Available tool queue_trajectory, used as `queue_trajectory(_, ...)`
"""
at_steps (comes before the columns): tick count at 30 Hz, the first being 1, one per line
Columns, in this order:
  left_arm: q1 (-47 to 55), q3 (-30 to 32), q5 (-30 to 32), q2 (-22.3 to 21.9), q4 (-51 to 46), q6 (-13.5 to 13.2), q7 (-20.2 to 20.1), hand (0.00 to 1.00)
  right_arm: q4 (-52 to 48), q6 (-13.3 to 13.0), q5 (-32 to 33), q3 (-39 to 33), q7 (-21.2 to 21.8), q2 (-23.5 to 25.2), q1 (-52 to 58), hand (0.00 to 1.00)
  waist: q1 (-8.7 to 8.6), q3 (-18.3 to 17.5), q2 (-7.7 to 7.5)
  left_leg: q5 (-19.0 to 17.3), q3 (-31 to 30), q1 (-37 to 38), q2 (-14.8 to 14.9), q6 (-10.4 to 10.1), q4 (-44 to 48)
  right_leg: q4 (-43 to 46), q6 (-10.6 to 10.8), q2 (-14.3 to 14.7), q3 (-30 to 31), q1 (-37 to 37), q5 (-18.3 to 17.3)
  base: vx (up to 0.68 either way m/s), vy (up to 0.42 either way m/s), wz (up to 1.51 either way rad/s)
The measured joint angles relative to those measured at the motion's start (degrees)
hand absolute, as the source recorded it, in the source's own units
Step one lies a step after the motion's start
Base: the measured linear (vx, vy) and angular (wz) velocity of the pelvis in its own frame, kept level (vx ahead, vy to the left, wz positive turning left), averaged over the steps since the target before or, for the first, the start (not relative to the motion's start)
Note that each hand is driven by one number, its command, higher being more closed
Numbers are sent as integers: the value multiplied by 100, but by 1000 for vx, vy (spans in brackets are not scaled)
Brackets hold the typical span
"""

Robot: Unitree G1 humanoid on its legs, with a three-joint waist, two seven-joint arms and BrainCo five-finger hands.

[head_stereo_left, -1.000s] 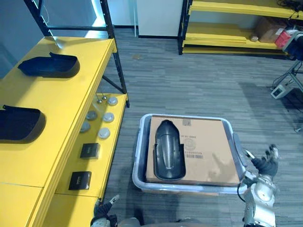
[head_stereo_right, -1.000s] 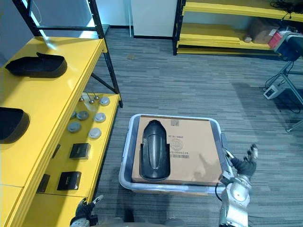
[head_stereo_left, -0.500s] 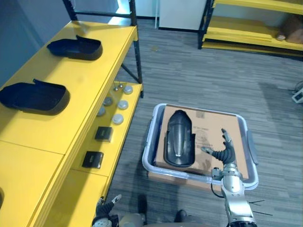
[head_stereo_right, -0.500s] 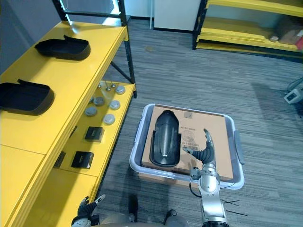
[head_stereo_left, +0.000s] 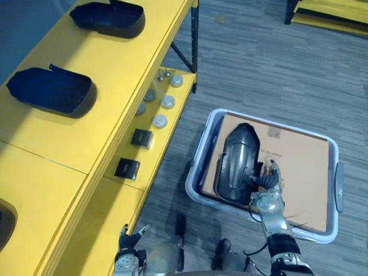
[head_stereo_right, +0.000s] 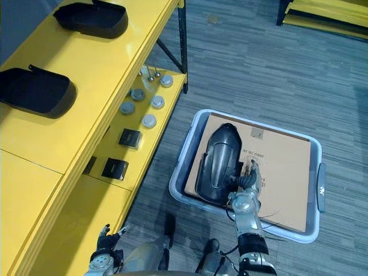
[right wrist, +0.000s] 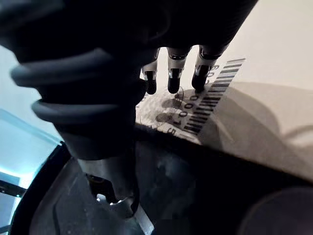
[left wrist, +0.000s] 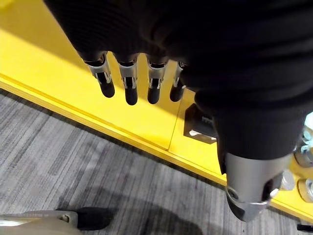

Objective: Walk over and take plastic housings, then place them on the shelf

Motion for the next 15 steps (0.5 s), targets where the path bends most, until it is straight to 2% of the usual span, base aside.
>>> queue_trajectory(3,-10,-2,-3,9,-7,-5,5,0,160,-1,2,18,137,-162,-140,100,28,6,-11,2,-1,-52,1,1,-6,10,0,-3,-1,-54,-1,-12,7,0)
queue_trajectory(9,-25,-35,-13,29,-7,-5,4,0,374,-11,94,155,364,-117,-218,100,30,19,-36,55,-44,-41,1,-65,-68,9,-1,1,-30,-57,-1,2,3,3)
queue_trajectory(15,-40,-43,-118,29,-8,-2,1,0,233,-57,317,131,371,-78,-195,100,13,27,-93,120,-92,10,1,-156,-173,8,0,-2,-38,-50,-1,1,0,1)
